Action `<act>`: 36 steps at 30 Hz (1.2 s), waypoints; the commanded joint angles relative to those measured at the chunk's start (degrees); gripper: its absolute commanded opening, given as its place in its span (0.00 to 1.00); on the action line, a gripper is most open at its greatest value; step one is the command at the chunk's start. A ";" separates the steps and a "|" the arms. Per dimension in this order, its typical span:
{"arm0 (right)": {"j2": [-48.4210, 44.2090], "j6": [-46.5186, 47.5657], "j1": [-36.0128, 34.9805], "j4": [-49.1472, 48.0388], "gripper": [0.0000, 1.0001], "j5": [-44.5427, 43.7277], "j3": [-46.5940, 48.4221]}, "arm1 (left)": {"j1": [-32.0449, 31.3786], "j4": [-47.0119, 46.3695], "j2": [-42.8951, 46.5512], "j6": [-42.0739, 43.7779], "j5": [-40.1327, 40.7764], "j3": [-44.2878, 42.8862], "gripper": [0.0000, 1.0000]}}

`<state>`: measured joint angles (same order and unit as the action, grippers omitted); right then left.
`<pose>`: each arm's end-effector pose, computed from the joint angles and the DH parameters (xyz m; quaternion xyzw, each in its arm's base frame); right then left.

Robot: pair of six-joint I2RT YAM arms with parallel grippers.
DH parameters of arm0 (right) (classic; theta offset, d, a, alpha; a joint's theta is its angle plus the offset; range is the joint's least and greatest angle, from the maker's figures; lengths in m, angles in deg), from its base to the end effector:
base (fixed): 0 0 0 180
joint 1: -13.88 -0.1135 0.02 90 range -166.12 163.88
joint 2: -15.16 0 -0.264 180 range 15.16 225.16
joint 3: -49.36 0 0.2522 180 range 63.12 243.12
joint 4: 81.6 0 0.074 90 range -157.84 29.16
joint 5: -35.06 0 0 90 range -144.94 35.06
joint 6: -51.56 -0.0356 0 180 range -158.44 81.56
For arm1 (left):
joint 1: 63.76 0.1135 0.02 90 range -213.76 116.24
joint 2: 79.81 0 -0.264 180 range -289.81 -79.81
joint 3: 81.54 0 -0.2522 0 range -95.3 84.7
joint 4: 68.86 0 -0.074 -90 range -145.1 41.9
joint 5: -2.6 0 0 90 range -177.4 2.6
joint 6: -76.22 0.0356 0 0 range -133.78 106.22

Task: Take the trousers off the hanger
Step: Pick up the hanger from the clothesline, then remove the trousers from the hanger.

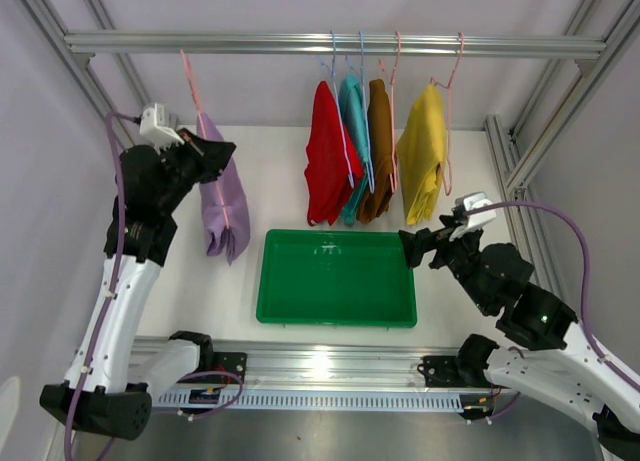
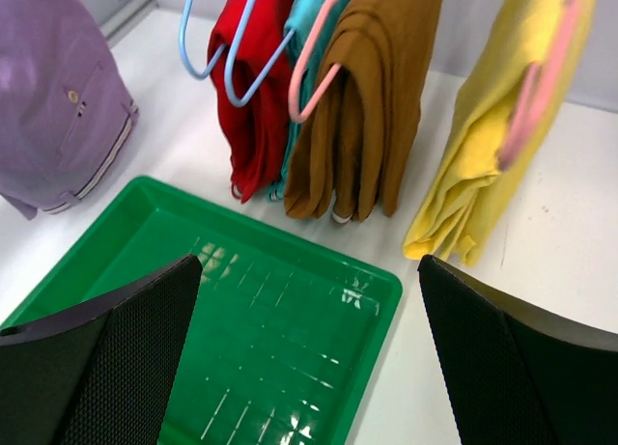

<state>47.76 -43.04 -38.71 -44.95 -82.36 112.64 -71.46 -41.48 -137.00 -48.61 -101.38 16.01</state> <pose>0.0856 0.0850 0.3734 -0.1486 0.7239 0.1566 0.6552 0.2104 -0.0371 0.4390 -0.0855 0.7146 -0.3315 0.6101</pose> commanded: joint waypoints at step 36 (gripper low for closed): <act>46.83 4.33 -22.55 -43.98 1.00 17.50 5.41 | 0.15 5.27 7.53 10.22 15.65 14.90 0.00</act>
<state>90.49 -41.18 -60.96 -78.23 -61.03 116.51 -71.46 -34.11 -130.20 -40.15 -86.08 30.99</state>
